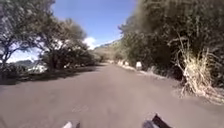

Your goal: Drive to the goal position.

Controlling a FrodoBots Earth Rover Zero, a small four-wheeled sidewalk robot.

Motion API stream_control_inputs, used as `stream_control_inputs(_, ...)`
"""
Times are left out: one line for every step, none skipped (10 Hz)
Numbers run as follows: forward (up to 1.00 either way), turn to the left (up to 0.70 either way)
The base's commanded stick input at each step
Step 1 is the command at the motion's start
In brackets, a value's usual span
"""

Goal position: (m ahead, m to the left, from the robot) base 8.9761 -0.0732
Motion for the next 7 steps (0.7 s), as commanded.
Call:
stream_control_inputs(0.5, 0.0)
stream_control_inputs(0.5, 0.0)
stream_control_inputs(0.5, 0.0)
stream_control_inputs(0.5, 0.0)
stream_control_inputs(0.5, 0.0)
stream_control_inputs(0.5, 0.0)
stream_control_inputs(0.5, 0.0)
